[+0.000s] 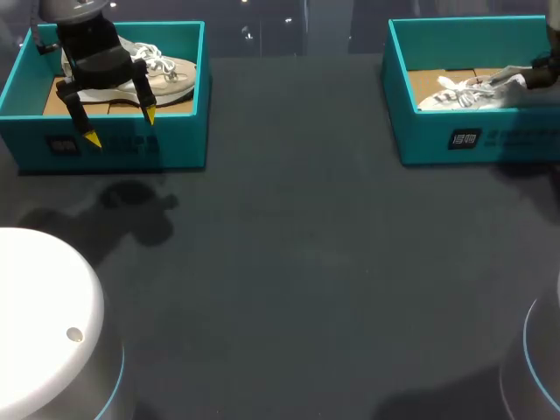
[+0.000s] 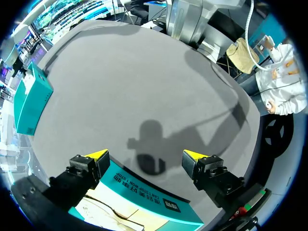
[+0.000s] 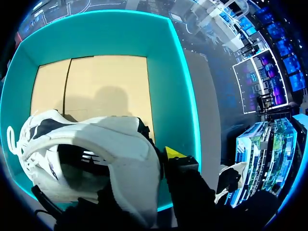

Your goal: Take the shoe out of the shoebox, open the shoe tongue, remove and reinsert the insole, then place the shoe into the shoebox

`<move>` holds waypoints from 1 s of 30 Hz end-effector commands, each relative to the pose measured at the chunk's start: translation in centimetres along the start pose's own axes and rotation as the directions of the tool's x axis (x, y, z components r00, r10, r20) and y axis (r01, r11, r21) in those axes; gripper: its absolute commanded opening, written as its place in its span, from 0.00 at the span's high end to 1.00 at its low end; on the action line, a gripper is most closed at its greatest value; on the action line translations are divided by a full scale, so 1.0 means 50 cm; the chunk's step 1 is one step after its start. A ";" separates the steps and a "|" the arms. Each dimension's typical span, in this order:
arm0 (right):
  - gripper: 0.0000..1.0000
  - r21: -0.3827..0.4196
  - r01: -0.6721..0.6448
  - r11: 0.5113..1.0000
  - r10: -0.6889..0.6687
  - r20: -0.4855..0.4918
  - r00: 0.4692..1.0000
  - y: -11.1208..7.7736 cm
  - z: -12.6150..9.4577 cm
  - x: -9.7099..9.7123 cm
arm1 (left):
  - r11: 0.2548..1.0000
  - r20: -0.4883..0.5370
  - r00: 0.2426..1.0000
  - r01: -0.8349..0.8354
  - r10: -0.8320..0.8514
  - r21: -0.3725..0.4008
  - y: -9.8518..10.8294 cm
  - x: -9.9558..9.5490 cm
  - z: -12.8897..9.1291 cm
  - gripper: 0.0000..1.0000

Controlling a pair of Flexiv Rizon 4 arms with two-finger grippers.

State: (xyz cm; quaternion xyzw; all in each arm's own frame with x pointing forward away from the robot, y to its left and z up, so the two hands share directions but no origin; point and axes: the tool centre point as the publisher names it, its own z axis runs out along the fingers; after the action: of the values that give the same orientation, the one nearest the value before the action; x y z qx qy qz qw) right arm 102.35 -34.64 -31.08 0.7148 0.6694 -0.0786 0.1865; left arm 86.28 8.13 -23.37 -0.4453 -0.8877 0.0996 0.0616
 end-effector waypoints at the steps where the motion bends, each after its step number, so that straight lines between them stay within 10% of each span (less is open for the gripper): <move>1: 1.00 0.015 0.002 1.000 -0.002 -0.002 1.000 0.003 0.021 0.010 | 1.000 0.001 1.000 0.000 0.000 -0.003 -0.001 0.002 0.000 0.00; 26: 1.00 0.053 0.020 0.998 -0.016 -0.084 0.996 -0.015 0.086 0.061 | 1.000 0.001 1.000 0.000 0.000 -0.003 -0.001 0.002 0.000 0.00; 30: 0.84 0.054 0.019 0.998 -0.014 -0.092 0.996 -0.016 0.083 0.062 | 1.000 0.001 1.000 0.000 0.000 -0.003 -0.001 0.002 0.000 0.00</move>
State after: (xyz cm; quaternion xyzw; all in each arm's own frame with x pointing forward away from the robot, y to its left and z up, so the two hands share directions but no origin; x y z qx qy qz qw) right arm 102.32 -33.46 -36.04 0.7171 0.6804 -0.0652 0.1362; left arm 86.28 8.13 -23.37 -0.4454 -0.8877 0.0996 0.0616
